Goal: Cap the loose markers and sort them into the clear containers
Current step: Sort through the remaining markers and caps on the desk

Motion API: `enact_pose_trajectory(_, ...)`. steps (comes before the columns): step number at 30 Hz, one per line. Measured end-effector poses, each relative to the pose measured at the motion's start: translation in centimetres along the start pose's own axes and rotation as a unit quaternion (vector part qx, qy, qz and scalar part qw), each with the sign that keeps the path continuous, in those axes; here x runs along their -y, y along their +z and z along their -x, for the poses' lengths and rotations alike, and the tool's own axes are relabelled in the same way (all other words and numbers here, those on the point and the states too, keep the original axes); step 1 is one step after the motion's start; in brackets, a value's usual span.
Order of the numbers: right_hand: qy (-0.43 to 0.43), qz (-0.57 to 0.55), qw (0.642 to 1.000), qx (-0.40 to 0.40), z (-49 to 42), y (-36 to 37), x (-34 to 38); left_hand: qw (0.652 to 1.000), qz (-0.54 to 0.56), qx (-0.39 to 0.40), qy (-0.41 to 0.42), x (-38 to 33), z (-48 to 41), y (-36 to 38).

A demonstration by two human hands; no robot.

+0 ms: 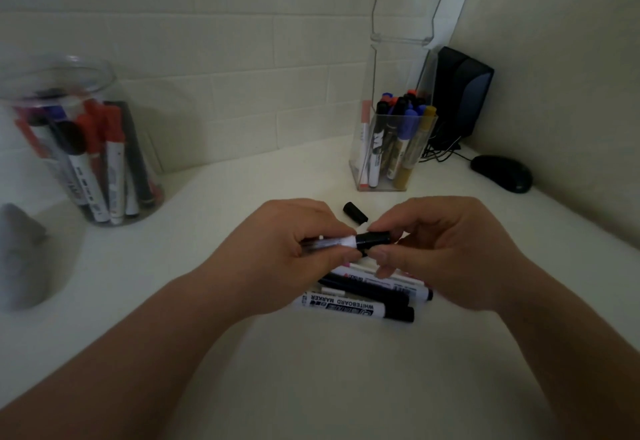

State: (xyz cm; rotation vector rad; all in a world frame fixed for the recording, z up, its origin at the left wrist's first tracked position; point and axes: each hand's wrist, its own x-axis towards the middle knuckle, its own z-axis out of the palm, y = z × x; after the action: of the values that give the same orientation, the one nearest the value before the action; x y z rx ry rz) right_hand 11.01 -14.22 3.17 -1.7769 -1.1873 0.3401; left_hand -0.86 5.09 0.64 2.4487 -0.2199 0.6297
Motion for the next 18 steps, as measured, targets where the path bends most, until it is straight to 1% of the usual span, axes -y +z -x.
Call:
enact_pose_trajectory(3, -0.018, 0.027, 0.999, 0.006, 0.1, 0.2, 0.2, 1.000, 0.009, 0.016, 0.005, 0.2, 0.2, -0.2)
enact_pose_trajectory(6, -0.012, 0.039, 0.999, -0.003, 0.0, 0.3, 0.4, 1.000, 0.004, 0.004, 0.013, 0.1, 0.1, -0.2)
enact_pose_trajectory(9, 0.010, -0.029, 1.000, -0.003, -0.1, 0.6, 0.6, 0.999, -0.021, -0.014, 0.027, -0.3, 0.0, 0.0)
enact_pose_trajectory(11, 0.046, -0.084, 0.995, -0.013, -0.2, 0.7, 0.6, 0.998, -0.041, -0.025, 0.041, -0.5, 0.0, 0.0)
enact_pose_trajectory(16, 0.120, -0.128, 0.984, -0.021, -0.6, 1.5, 0.9, 0.994, -0.079, -0.038, 0.061, -0.2, 0.3, 0.5)
enact_pose_trajectory(18, 0.155, -0.159, 0.974, -0.030, -0.7, 1.8, 0.8, 0.993, -0.089, -0.038, 0.062, 0.0, 0.3, 0.7)
